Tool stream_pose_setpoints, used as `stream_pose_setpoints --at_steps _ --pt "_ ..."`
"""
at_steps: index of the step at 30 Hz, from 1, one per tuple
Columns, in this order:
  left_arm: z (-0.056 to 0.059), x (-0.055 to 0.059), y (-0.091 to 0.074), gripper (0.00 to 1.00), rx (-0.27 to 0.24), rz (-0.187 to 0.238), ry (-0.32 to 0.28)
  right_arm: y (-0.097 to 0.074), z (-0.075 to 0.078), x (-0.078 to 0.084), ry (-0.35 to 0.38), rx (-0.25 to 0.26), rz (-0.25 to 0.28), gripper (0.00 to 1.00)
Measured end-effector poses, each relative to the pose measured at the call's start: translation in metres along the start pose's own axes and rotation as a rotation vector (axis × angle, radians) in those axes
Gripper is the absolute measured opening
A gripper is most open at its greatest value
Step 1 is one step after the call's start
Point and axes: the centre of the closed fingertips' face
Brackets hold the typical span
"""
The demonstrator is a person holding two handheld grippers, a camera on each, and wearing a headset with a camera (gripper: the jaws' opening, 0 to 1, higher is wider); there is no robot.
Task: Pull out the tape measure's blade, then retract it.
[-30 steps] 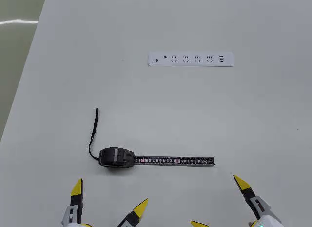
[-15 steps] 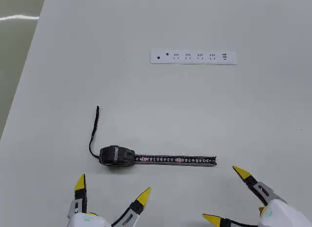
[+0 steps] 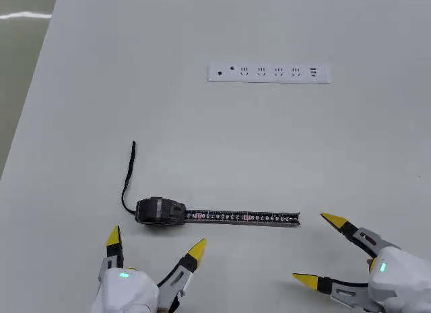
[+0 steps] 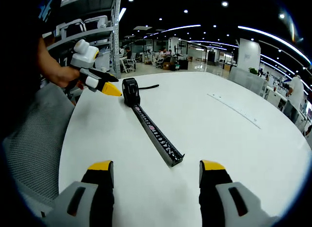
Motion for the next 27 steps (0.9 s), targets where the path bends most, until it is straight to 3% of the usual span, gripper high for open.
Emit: stream_pose_setpoints --at_steps 4,14,20,27 --pt "0.000 0.000 0.001 0.97 0.000 -0.001 -0.001 0.000 0.001 0.000 -0.003 -0.003 -0.002 0.69" --pt "-0.004 -0.007 0.021 0.94 -0.022 -0.008 -0.004 0.011 0.021 0.000 -0.115 -0.085 -0.033 0.54" --pt "-0.009 -0.007 0.028 0.90 -0.036 -0.019 -0.010 0.018 0.022 0.006 -0.169 -0.142 -0.062 0.46" --pt "-0.016 -0.006 0.034 0.86 -0.054 -0.030 -0.023 0.028 0.027 0.007 -0.191 -0.172 -0.076 0.34"
Point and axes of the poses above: the centre of the closed fingertips' face, and the gripper's own axes: y roughly forward along the fingers, z roughly to its right, x roughly out of its underside, and after that the axes turned 6 degrees about -z, right-handed
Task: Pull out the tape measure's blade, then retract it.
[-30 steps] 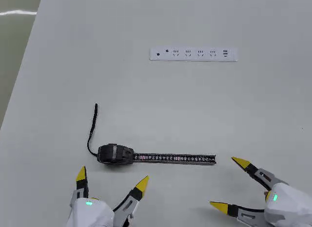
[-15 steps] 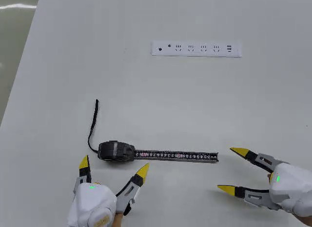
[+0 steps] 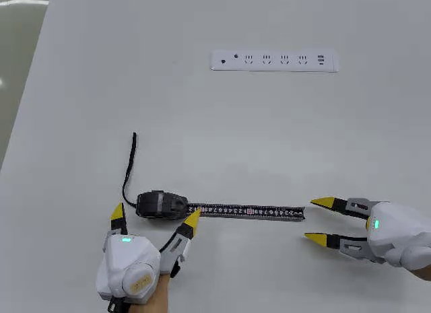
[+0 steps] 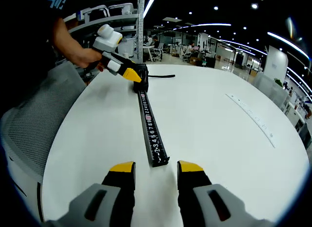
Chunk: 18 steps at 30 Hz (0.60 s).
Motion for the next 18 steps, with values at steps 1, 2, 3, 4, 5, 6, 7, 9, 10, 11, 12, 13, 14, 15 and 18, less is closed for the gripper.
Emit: stream_pose_setpoints --at_steps 1,2,3,4,5,6,7,9,10,11,12,13,14,15,18 --pt "0.000 0.001 0.001 0.85 -0.001 -0.003 0.007 0.002 0.001 0.000 -0.010 -0.007 -0.004 0.34" --pt "-0.001 0.001 0.002 0.84 -0.001 -0.004 0.008 0.005 0.001 0.002 -0.021 -0.012 -0.010 0.34" --pt "0.000 0.001 0.002 0.84 -0.001 -0.006 0.005 0.007 0.002 0.003 -0.032 -0.015 -0.015 0.34" --pt "-0.001 0.001 0.003 0.83 -0.002 -0.006 0.005 0.008 0.002 0.003 -0.048 -0.019 -0.017 0.33" --pt "-0.001 0.000 0.003 0.83 -0.003 -0.005 0.005 0.010 0.003 0.002 -0.049 -0.023 -0.020 0.31" --pt "0.000 0.000 0.004 0.82 -0.002 -0.006 0.006 0.011 0.002 0.003 -0.052 -0.032 -0.021 0.30" --pt "0.000 0.001 0.005 0.81 -0.003 -0.008 0.004 0.013 0.002 0.002 -0.059 -0.040 -0.021 0.30" --pt "-0.001 0.001 0.006 0.81 -0.003 -0.012 0.001 0.016 -0.001 0.003 -0.071 -0.058 -0.027 0.28" --pt "-0.001 0.001 0.006 0.80 -0.002 -0.011 0.003 0.017 -0.001 0.004 -0.074 -0.061 -0.029 0.27" --pt "-0.001 0.001 0.007 0.79 -0.003 -0.011 0.004 0.018 -0.001 0.005 -0.075 -0.065 -0.029 0.26" --pt "-0.001 0.001 0.007 0.78 -0.004 -0.012 0.005 0.019 0.000 0.004 -0.075 -0.065 -0.027 0.25" --pt "-0.001 0.001 0.007 0.78 -0.004 -0.012 0.005 0.019 0.000 0.004 -0.075 -0.065 -0.027 0.23" --pt "-0.001 0.001 0.007 0.77 -0.005 -0.013 0.005 0.019 0.000 0.004 -0.075 -0.065 -0.026 0.21" --pt "-0.001 0.001 0.007 0.77 -0.005 -0.013 0.004 0.019 0.000 0.004 -0.075 -0.065 -0.026 0.20" --pt "-0.002 0.001 0.008 0.75 -0.006 -0.016 -0.002 0.021 0.001 0.004 -0.076 -0.068 -0.023 0.19"
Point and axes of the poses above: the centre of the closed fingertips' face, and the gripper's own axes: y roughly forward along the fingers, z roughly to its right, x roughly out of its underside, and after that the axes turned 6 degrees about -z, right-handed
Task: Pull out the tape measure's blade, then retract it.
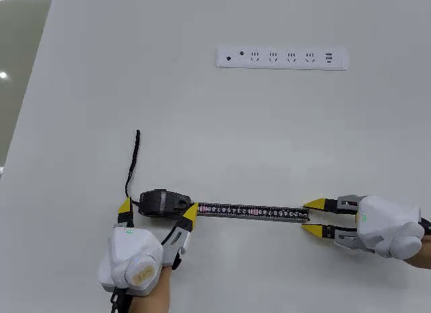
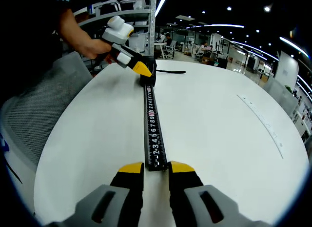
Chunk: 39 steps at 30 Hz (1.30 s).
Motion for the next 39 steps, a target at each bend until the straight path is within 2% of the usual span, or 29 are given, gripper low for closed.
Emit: stream_pose_setpoints --at_steps 4,9,18,23,24,32,34,39 --pt "-0.0004 0.0000 0.0005 0.73 0.000 -0.001 -0.003 0.0008 0.0004 -0.0006 -0.001 -0.001 0.001 0.15" --pt "-0.0006 0.0005 0.0018 0.72 0.001 -0.005 0.003 0.0026 0.0011 -0.0012 -0.003 -0.009 0.003 0.14" --pt "-0.0028 0.0035 0.0067 0.70 -0.018 -0.022 -0.023 0.0022 0.0009 -0.0007 -0.010 -0.032 -0.003 0.13" --pt "-0.0004 0.0069 0.0092 0.68 -0.015 -0.035 -0.030 0.0025 0.0009 -0.0002 -0.010 -0.032 -0.004 0.13" --pt "0.0027 0.0072 0.0096 0.66 -0.001 -0.036 -0.032 0.0024 0.0008 -0.0005 -0.012 -0.032 -0.005 0.13" --pt "0.0004 0.0082 0.0095 0.64 -0.023 -0.047 -0.006 0.0020 0.0004 -0.0001 -0.009 -0.033 -0.007 0.12" --pt "0.0000 0.0081 0.0097 0.63 -0.026 -0.065 -0.002 0.0018 0.0001 0.0000 -0.012 -0.035 -0.010 0.12" --pt "-0.0008 0.0097 0.0086 0.61 -0.014 -0.074 0.005 0.0012 -0.0005 0.0004 -0.017 -0.035 -0.017 0.12"
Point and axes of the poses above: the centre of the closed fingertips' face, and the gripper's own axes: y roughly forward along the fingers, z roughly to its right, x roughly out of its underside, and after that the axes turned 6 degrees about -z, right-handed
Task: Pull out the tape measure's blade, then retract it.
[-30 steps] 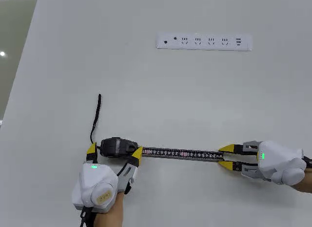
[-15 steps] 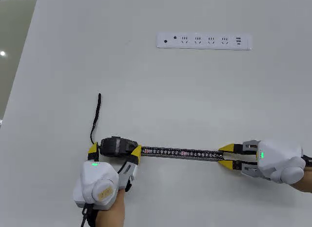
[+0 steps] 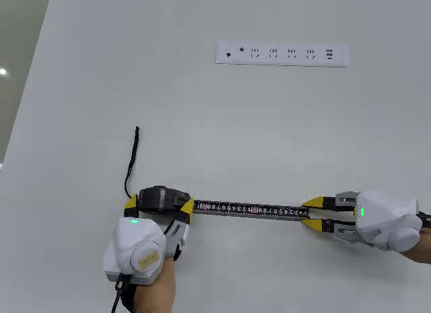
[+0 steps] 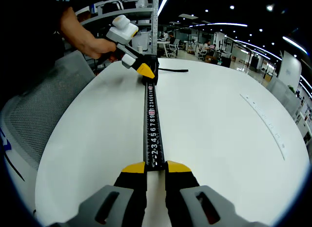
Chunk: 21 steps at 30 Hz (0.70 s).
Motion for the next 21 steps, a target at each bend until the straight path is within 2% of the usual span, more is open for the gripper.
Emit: stream_pose_setpoints --at_steps 9,12,21 --pt "-0.0003 0.0006 -0.0007 0.60 0.021 -0.020 0.003 0.0009 -0.0018 0.0003 -0.004 -0.001 -0.005 0.12" --pt "-0.0010 0.0012 -0.0009 0.60 0.029 -0.016 -0.014 0.0008 -0.0018 -0.0002 -0.006 0.001 -0.007 0.12" --pt "-0.0006 0.0013 -0.0009 0.60 0.039 -0.022 -0.016 0.0001 -0.0018 -0.0033 -0.005 0.003 -0.007 0.12"
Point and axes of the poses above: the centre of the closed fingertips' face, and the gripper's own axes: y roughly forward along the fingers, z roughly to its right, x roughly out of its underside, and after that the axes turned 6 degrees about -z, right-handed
